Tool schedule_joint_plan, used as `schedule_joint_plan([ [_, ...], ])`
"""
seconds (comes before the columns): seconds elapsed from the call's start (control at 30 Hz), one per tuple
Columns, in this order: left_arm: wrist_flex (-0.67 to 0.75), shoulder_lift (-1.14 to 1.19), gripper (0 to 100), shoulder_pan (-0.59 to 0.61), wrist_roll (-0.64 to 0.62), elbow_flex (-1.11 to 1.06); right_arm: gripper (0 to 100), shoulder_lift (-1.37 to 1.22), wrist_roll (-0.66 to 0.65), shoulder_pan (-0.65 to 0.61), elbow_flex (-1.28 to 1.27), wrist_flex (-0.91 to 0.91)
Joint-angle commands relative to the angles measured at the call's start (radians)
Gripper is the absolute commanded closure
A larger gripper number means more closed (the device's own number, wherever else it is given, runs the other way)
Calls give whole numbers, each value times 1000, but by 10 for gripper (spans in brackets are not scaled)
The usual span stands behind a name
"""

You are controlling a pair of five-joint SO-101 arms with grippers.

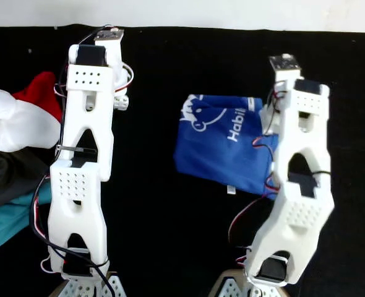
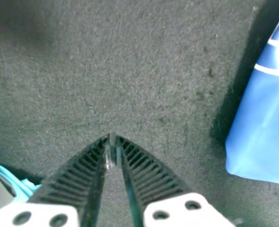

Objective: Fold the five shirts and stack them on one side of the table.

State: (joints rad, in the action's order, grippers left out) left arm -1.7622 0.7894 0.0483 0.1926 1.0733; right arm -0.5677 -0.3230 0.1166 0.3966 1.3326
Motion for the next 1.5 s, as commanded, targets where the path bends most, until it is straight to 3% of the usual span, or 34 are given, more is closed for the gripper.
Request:
schedule_joint_plan([
  [0.0, 11, -65, 991, 5, -5, 8, 797, -97, 11, 5, 173, 28],
  [0.43, 3, -73, 991, 2, -5, 8, 807, -415, 11, 45, 596, 170],
  [0.6, 3, -73, 991, 1, -5, 8, 997, -489, 5, 50, 762, 165],
  [1.1, 3, -68, 991, 5, -5, 8, 993, -518, 3, -82, 1107, 236],
  [1.3, 12, -71, 991, -15, -5, 12, 993, -518, 6, -79, 1196, 237],
  [1.4, 107, -65, 991, -88, -6, 10, 993, -529, 6, -74, 1199, 234],
  [1.47, 245, -62, 991, -137, -26, 4, 993, -541, 6, -74, 1193, 219],
])
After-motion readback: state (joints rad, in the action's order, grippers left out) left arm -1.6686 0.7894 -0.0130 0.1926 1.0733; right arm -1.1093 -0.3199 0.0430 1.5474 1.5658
